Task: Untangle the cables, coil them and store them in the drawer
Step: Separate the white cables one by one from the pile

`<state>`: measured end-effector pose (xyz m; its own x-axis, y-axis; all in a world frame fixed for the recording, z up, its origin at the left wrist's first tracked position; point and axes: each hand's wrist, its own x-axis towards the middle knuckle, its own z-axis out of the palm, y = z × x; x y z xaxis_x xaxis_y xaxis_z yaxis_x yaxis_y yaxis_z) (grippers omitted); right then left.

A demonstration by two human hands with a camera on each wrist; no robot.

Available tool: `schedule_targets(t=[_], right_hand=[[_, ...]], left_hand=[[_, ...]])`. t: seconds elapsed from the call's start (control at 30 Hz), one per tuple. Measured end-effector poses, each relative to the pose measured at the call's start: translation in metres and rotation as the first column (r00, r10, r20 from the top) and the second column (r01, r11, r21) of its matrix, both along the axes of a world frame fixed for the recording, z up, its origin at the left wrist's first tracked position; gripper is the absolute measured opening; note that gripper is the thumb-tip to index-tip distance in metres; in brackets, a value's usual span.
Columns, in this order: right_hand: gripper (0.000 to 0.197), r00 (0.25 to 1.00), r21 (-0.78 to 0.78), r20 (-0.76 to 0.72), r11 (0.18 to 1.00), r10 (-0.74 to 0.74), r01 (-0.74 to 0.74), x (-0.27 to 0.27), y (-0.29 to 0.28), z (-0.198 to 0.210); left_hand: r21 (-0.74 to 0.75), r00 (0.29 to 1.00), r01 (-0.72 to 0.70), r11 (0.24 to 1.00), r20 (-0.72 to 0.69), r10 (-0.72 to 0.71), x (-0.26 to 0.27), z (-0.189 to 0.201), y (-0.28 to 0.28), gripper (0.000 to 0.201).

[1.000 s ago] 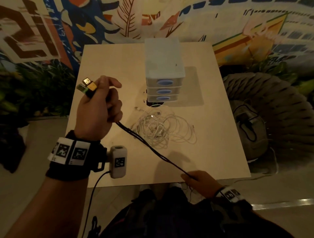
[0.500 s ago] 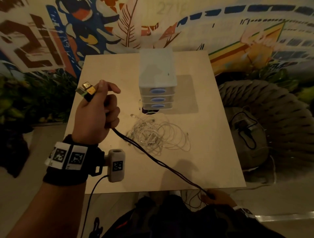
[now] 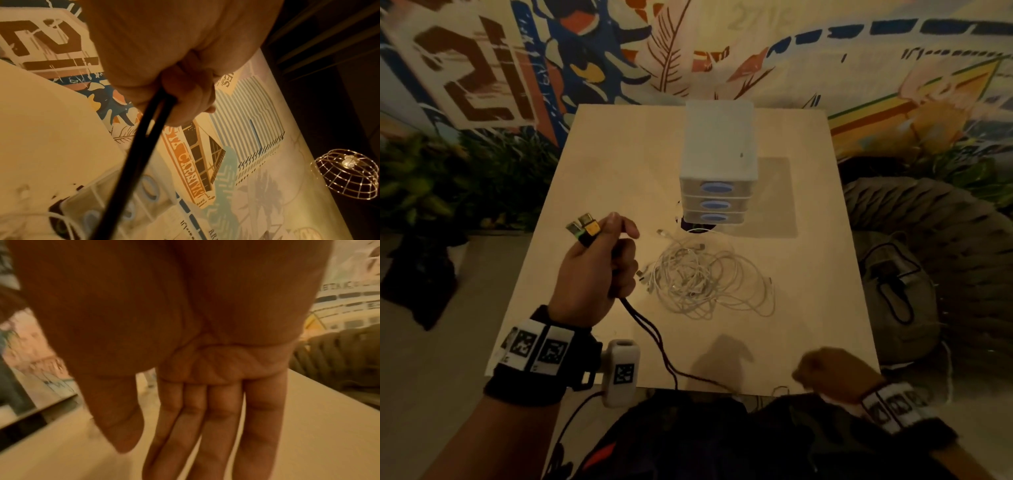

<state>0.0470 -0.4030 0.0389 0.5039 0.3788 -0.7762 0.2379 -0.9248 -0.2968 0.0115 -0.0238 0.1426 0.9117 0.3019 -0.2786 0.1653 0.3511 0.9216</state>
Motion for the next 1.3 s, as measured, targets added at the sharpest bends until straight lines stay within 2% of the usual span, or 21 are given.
schedule_targets(t=[0.03, 0.1, 0.17, 0.23, 0.3, 0.4, 0.57, 0.67, 0.8, 0.93, 1.0, 1.07, 1.17, 1.3], right_hand=[[0.046, 0.998, 0.061, 0.064, 0.998, -0.012, 0.008, 0.024, 0.027, 0.001], [0.031, 0.987, 0.198, 0.156, 0.98, -0.034, 0.002, 0.058, 0.069, 0.015], [0.028, 0.966, 0.334, 0.234, 0.942, -0.109, 0.026, 0.085, 0.113, 0.024], [0.027, 0.936, 0.417, 0.328, 0.908, -0.123, -0.027, 0.112, 0.161, 0.029], [0.024, 0.914, 0.441, 0.393, 0.893, -0.104, -0.087, 0.135, 0.212, 0.027], [0.026, 0.922, 0.405, 0.379, 0.91, -0.077, -0.09, 0.162, 0.27, -0.001], [0.041, 0.93, 0.123, 0.337, 0.973, 0.143, -0.194, 0.176, 0.328, -0.047], [0.037, 0.901, -0.009, 0.369, 0.97, 0.227, -0.241, 0.179, 0.342, -0.069], [0.025, 0.825, -0.12, 0.453, 0.94, 0.338, -0.32, 0.184, 0.35, -0.081], [0.026, 0.808, -0.143, 0.441, 0.92, 0.39, -0.365, 0.181, 0.353, -0.083], [0.027, 0.834, -0.058, 0.461, 0.948, 0.304, -0.314, 0.178, 0.349, -0.076], [0.024, 0.866, 0.115, 0.477, 0.967, 0.147, -0.228, 0.173, 0.337, -0.063], [0.021, 0.883, 0.368, 0.47, 0.911, -0.011, -0.185, 0.162, 0.312, -0.04], [0.022, 0.845, 0.469, 0.532, 0.848, -0.048, -0.247, 0.143, 0.285, -0.012]], left_hand=[[0.004, 1.0, 0.006, 1.0, -0.004, -0.006, 0.0, -0.006, 0.003, 0.035], [0.025, 0.999, 0.033, 0.999, -0.033, -0.032, 0.001, -0.02, 0.013, 0.036], [0.077, 0.995, 0.09, 0.993, -0.06, -0.085, 0.005, -0.032, 0.021, 0.037], [0.141, 0.986, 0.156, 0.978, -0.072, -0.148, 0.013, -0.043, 0.028, 0.038], [0.172, 0.978, 0.202, 0.964, -0.078, -0.191, 0.022, -0.051, 0.034, 0.039], [0.182, 0.971, 0.234, 0.955, -0.093, -0.22, 0.036, -0.065, 0.043, 0.039], [0.173, 0.963, 0.266, 0.948, -0.087, -0.254, 0.051, -0.082, 0.055, 0.039], [0.166, 0.964, 0.263, 0.95, -0.091, -0.251, 0.057, -0.089, 0.064, 0.04], [0.145, 0.967, 0.249, 0.958, -0.093, -0.238, 0.06, -0.098, 0.073, 0.04], [0.168, 0.968, 0.242, 0.956, -0.109, -0.226, 0.064, -0.107, 0.077, 0.04], [0.213, 0.972, 0.223, 0.951, -0.126, -0.2, 0.066, -0.112, 0.078, 0.039], [0.247, 0.974, 0.199, 0.948, -0.154, -0.164, 0.068, -0.117, 0.078, 0.036], [0.292, 0.973, 0.168, 0.942, -0.201, -0.112, 0.073, -0.119, 0.073, 0.028], [0.372, 0.956, 0.282, 0.884, -0.187, -0.226, 0.083, -0.115, 0.057, 0.025]])
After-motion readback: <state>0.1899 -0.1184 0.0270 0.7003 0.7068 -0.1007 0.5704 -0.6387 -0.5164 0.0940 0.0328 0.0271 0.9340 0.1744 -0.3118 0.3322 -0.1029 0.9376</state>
